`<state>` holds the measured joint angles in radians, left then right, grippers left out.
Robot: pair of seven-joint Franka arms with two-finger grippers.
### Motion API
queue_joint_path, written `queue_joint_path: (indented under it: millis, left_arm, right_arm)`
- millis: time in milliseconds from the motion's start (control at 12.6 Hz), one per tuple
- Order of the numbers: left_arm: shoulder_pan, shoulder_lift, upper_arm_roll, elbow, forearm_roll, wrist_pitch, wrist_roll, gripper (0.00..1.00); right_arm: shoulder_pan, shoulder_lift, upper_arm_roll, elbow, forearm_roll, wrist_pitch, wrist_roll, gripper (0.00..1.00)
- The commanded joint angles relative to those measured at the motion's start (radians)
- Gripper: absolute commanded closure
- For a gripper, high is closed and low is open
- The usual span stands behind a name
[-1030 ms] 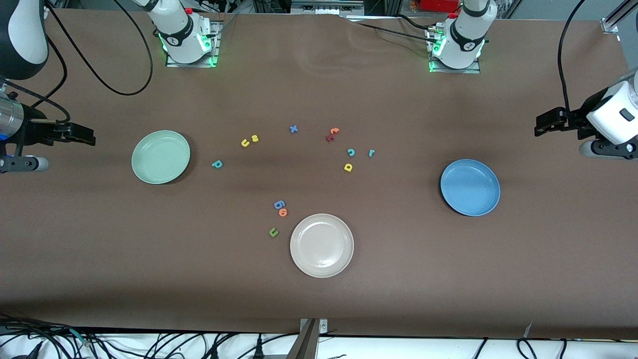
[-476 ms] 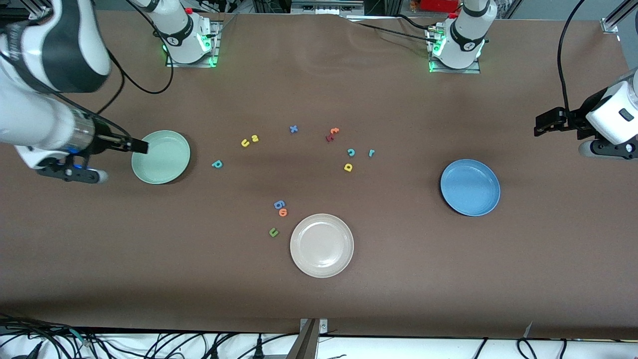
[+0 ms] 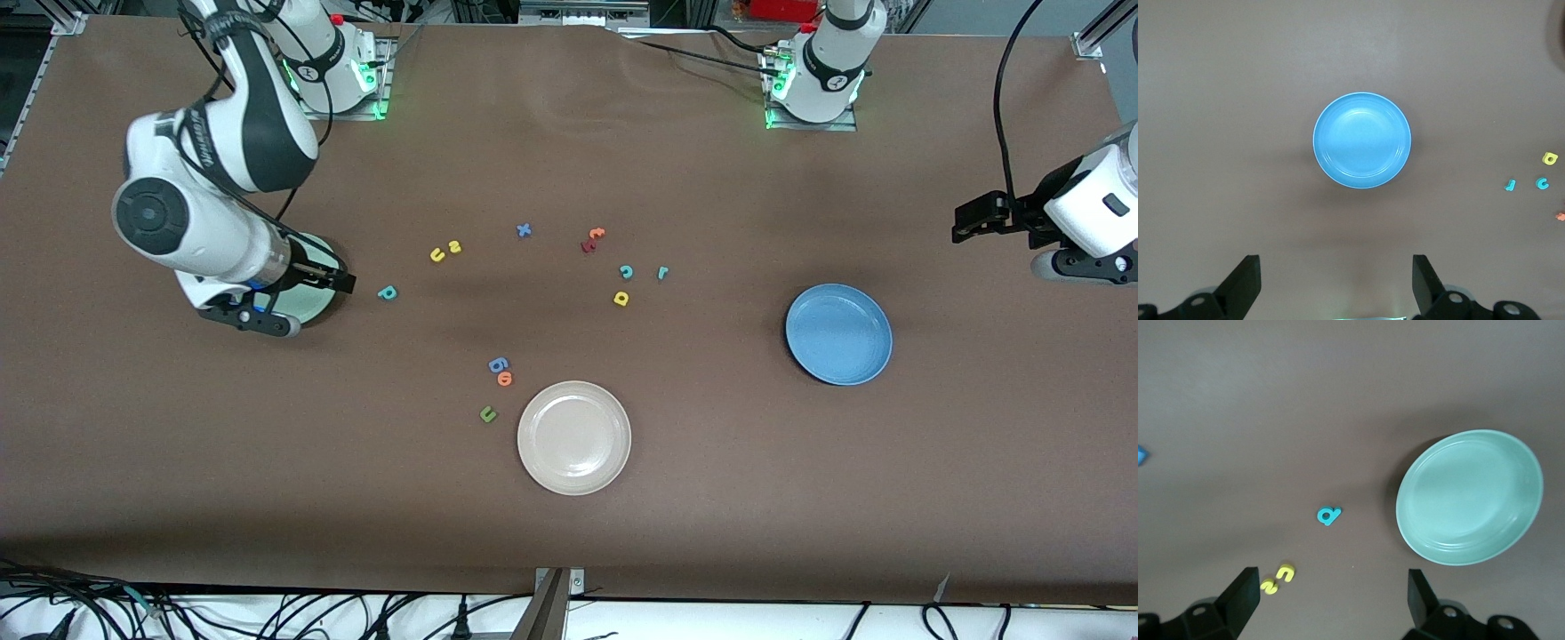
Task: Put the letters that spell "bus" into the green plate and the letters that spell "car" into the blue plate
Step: 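Move the right gripper to the teal d letter beside the green plate, then grasp the teal d with the right gripper while the left gripper reaches letters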
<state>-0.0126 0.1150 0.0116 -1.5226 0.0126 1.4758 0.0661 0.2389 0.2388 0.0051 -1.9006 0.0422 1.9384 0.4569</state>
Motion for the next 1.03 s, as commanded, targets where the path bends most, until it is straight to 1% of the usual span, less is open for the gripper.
queue_joint_path:
  millis: [0,159,317,476,634,793,951]
  left_arm:
    - [0.003,0.008,0.002,-0.016,-0.002,0.008,0.021,0.00]
    - [-0.006,0.009,0.002,-0.016,0.007,0.008,0.009,0.00]
    - [-0.009,0.024,0.002,-0.016,0.004,0.008,0.012,0.00]
    - [-0.012,0.069,0.002,-0.014,-0.003,0.008,0.018,0.00]
    - [-0.012,0.118,0.002,-0.010,0.000,0.015,0.006,0.00]
    - [-0.004,0.150,0.002,0.007,-0.005,0.015,0.004,0.00]
    - [-0.026,0.182,-0.010,0.005,-0.017,0.032,0.001,0.00]
  right_arm:
    - [-0.007,-0.038,0.033,-0.182,-0.002,0.168,0.003,0.02]
    - [-0.006,-0.030,0.041,-0.282,-0.001,0.298,0.011,0.02]
    - [-0.006,-0.015,0.055,-0.345,-0.002,0.399,0.012,0.02]
    - [-0.006,0.026,0.056,-0.350,-0.002,0.435,0.012,0.02]
    - [-0.006,0.057,0.076,-0.362,-0.001,0.499,0.014,0.02]
    - [-0.006,0.097,0.078,-0.368,-0.001,0.569,0.014,0.02]
    - [-0.006,0.138,0.079,-0.368,-0.001,0.638,0.014,0.02]
